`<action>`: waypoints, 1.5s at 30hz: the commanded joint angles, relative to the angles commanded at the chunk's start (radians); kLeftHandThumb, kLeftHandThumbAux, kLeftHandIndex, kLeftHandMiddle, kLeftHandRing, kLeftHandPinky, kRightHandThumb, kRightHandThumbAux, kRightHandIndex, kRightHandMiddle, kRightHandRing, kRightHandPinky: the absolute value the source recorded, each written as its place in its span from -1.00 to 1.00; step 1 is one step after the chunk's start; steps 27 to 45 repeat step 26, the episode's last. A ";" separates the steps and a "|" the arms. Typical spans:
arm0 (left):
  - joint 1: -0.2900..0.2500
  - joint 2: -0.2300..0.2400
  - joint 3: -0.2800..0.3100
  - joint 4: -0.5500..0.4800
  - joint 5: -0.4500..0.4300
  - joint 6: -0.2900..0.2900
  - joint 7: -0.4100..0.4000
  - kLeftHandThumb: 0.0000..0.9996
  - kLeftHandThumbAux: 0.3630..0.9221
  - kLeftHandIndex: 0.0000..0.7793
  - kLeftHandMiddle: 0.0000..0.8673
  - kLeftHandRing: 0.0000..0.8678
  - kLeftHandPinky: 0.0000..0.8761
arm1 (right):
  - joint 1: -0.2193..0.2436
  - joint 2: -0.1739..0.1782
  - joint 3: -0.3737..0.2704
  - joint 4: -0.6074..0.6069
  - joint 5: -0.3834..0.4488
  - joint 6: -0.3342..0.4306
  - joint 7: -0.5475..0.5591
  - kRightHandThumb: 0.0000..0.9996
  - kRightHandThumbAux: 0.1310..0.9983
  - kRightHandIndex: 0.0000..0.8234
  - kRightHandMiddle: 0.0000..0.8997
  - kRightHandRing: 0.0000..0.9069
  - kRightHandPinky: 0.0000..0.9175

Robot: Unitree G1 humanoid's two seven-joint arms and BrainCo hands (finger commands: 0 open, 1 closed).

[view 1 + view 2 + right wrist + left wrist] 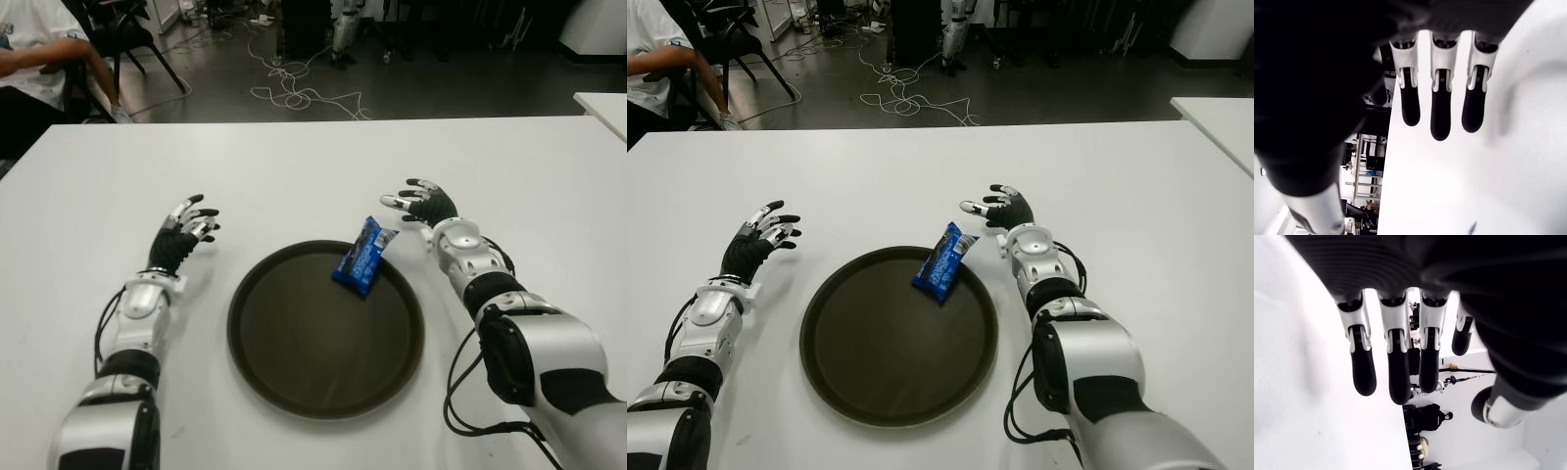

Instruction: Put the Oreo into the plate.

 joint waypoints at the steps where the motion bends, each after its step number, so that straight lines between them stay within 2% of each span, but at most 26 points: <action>1: -0.001 0.000 0.001 0.003 -0.001 -0.004 -0.002 -0.45 -0.08 -0.61 -0.29 -0.20 -0.09 | 0.000 0.000 0.001 0.000 -0.002 0.001 -0.001 -1.00 0.57 -0.54 -0.41 -0.31 -0.20; 11: -0.012 -0.002 0.006 0.025 -0.010 -0.008 -0.016 -0.52 -0.06 -0.61 -0.31 -0.21 -0.12 | -0.001 -0.001 0.005 0.002 -0.005 0.003 0.001 -1.00 0.57 -0.53 -0.41 -0.31 -0.20; 45: -0.016 0.000 0.012 0.041 -0.015 -0.015 -0.025 -0.45 -0.13 -0.64 -0.31 -0.21 -0.11 | 0.003 0.001 0.004 0.003 -0.003 -0.002 0.006 -1.00 0.56 -0.52 -0.41 -0.31 -0.22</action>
